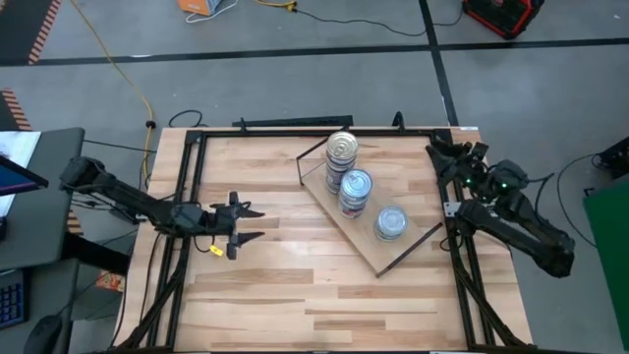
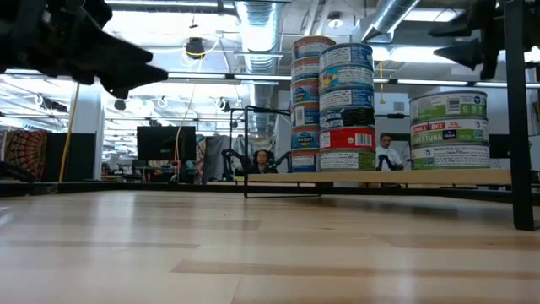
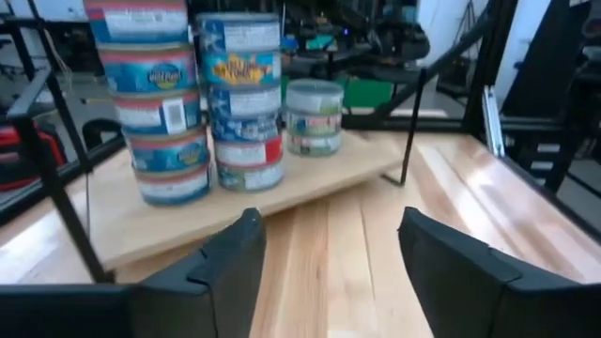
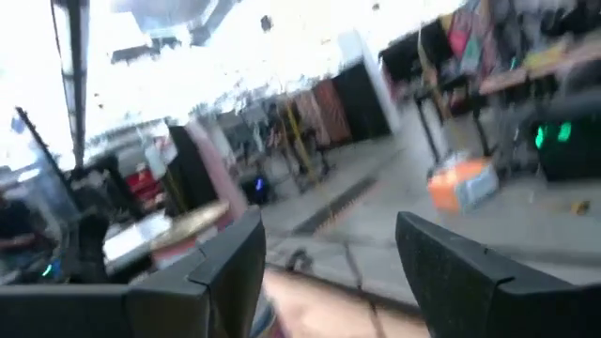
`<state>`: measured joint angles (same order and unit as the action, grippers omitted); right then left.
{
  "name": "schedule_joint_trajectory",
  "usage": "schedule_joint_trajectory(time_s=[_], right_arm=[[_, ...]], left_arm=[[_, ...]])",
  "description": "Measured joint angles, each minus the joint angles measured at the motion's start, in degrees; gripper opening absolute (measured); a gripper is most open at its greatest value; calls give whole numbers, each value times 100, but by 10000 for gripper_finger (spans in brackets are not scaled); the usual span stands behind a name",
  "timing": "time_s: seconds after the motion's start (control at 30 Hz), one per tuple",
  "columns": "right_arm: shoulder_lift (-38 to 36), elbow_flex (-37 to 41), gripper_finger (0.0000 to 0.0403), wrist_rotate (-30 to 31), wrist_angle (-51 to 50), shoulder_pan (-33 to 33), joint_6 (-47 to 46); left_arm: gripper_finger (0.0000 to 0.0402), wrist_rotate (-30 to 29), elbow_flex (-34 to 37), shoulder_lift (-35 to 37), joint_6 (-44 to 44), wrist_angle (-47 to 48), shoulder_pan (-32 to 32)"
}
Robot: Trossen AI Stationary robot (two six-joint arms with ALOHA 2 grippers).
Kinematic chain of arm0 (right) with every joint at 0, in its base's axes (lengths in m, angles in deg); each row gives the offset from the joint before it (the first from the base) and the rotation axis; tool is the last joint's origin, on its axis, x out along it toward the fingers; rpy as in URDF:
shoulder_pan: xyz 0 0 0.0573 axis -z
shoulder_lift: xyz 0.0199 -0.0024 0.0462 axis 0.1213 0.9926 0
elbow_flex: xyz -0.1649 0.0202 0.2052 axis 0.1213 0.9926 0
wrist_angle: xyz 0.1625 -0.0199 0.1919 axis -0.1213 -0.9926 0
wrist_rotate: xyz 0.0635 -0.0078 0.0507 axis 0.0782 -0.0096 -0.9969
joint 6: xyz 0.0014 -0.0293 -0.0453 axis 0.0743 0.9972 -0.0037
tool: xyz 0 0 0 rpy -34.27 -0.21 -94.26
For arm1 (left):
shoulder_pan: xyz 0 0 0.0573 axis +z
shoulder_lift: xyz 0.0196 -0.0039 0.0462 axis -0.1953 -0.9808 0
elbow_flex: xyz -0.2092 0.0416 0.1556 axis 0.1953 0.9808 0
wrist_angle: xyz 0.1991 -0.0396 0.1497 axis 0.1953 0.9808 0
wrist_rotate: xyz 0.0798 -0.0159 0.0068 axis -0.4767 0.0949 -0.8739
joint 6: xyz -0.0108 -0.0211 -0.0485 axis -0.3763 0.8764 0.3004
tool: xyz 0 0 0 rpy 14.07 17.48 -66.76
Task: Stack canned seafood by type on shelf
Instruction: Return to Home Position
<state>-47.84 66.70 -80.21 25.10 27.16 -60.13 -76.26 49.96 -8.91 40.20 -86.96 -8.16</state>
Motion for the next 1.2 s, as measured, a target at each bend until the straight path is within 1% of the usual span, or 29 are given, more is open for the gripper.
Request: schedule_joint_trajectory(time_s=[0.1,0.17,0.27,0.37,0.53,0.73,0.83,0.93,1.0,1.07,1.2], right_arm=[[-65,461,264,65,550,0,216],[-61,844,264,65,1235,0,321],[-60,1442,264,69,2416,0,428],[-56,1951,264,67,3196,3,502],[-44,1952,264,72,2836,4,775],[-50,1952,264,74,2852,13,925],[-50,1952,264,74,2743,13,931],[-48,1952,264,74,2418,13,961],[-53,1952,264,74,2331,13,947],[-61,1952,264,74,2314,13,967],[-61,1954,264,72,2302,13,925]], left_arm=[[222,-64,65,323,62,382,35],[216,-43,73,560,127,603,66],[207,217,73,893,93,765,68],[200,465,73,1151,31,819,66],[190,422,73,1232,-130,891,63],[188,29,73,1240,-488,1086,61],[188,-28,73,1247,-483,1295,61],[188,-481,73,1247,-185,1648,59],[188,-674,73,1245,-198,1813,64],[188,-490,73,1252,-131,1806,63],[188,623,73,1446,-227,2067,61]])
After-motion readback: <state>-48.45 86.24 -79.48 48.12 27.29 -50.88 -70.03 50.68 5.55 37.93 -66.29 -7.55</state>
